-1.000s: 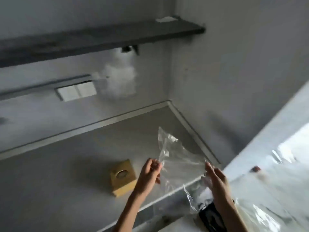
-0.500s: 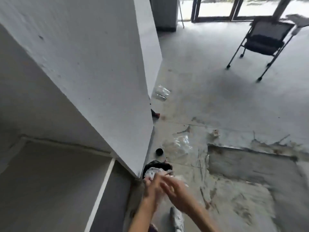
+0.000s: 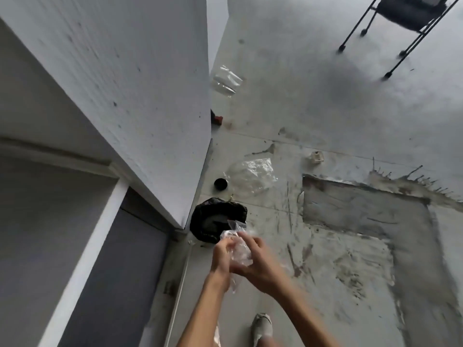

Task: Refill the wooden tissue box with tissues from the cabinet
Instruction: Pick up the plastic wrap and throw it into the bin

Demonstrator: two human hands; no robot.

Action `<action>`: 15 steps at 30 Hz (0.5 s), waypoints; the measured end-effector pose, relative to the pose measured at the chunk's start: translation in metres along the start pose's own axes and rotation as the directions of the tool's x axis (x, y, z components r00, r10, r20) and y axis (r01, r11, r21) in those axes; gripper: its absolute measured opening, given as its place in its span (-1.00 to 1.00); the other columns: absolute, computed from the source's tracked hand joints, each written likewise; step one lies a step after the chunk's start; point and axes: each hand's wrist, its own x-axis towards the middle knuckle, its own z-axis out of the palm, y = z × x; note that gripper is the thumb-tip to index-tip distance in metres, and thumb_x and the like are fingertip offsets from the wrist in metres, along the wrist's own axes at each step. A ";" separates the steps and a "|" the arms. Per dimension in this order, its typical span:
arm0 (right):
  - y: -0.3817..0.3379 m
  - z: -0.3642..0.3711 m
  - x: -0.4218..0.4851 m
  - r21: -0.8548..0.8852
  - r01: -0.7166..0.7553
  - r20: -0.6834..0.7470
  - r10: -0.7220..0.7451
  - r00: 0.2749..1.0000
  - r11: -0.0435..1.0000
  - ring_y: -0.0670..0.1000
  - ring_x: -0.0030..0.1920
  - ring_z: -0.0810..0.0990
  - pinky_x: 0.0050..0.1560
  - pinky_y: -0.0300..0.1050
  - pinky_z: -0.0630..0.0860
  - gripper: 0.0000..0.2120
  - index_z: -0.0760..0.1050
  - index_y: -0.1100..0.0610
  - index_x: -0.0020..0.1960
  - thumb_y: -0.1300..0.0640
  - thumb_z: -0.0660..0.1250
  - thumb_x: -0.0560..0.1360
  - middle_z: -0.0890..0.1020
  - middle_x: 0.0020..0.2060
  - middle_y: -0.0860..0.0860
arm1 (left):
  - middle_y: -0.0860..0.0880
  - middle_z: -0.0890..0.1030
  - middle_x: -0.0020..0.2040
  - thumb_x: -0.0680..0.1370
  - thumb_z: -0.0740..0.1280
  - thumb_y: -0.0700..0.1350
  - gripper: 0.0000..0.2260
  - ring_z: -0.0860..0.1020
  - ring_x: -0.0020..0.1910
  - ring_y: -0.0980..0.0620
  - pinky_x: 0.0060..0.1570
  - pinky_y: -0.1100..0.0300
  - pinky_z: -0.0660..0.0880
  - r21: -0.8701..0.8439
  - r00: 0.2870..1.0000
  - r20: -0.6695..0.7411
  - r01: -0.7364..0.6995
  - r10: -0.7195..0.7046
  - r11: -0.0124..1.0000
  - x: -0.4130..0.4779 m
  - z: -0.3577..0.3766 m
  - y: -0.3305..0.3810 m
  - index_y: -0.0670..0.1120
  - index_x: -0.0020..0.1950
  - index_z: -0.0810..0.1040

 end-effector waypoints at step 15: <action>0.251 0.112 0.289 0.252 0.400 -0.340 -0.307 0.889 0.881 0.01 0.11 0.58 0.00 -0.14 0.62 -0.41 0.33 -0.31 0.36 -0.21 0.40 0.37 0.37 0.31 0.01 | -0.05 0.53 0.16 0.48 0.40 -0.27 -0.71 0.56 0.14 -0.14 0.10 -0.17 0.57 0.328 0.767 0.346 -0.638 0.539 0.697 0.334 -0.115 -0.053 0.00 0.14 0.53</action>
